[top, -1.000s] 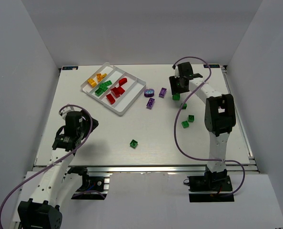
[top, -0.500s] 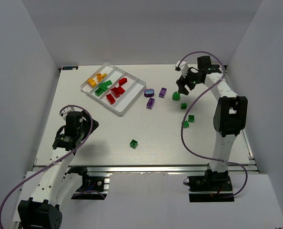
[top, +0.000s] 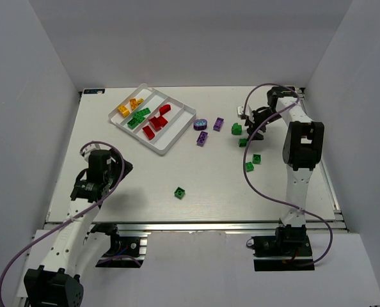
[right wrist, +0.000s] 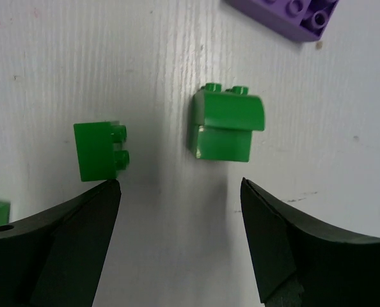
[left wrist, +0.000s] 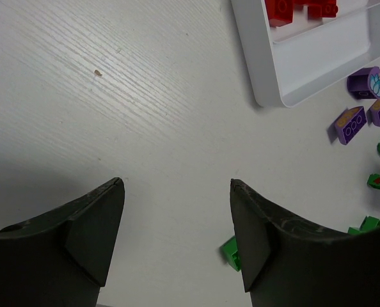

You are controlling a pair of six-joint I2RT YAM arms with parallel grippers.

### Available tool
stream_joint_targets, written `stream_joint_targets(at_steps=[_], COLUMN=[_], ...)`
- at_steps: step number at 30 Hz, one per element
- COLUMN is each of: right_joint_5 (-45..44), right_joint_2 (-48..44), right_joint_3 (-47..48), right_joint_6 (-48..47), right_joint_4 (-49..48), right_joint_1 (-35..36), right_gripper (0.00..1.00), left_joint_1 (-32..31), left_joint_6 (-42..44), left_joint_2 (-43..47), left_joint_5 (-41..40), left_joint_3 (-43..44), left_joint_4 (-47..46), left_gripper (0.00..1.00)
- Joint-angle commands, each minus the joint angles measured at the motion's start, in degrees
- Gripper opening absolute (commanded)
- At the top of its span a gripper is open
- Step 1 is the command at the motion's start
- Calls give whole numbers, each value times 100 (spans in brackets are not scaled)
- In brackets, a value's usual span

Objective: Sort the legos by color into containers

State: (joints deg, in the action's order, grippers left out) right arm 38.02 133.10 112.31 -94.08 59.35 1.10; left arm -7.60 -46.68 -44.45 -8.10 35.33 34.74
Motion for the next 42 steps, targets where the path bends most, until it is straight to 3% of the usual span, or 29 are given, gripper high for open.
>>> stream_joint_targets(at_steps=[1, 24, 38, 42], right_joint_5=[434, 601, 303, 381], right_joint_2=[6, 366, 454, 384], right_joint_3=[449, 414, 256, 248], right_joint_6=[-225, 856, 619, 602], right_joint_4=[112, -732, -671, -627], right_joint_1=[30, 224, 285, 285], right_gripper=[80, 75, 52, 36], left_joint_1=[30, 21, 21, 21], left_joint_6=[-105, -131, -175, -123], left_joint_2=[103, -3, 41, -29], left_joint_5=[54, 80, 186, 562], left_joint_3=[-53, 35, 193, 193], left_joint_4=[59, 120, 112, -142], left_gripper=[76, 76, 76, 74])
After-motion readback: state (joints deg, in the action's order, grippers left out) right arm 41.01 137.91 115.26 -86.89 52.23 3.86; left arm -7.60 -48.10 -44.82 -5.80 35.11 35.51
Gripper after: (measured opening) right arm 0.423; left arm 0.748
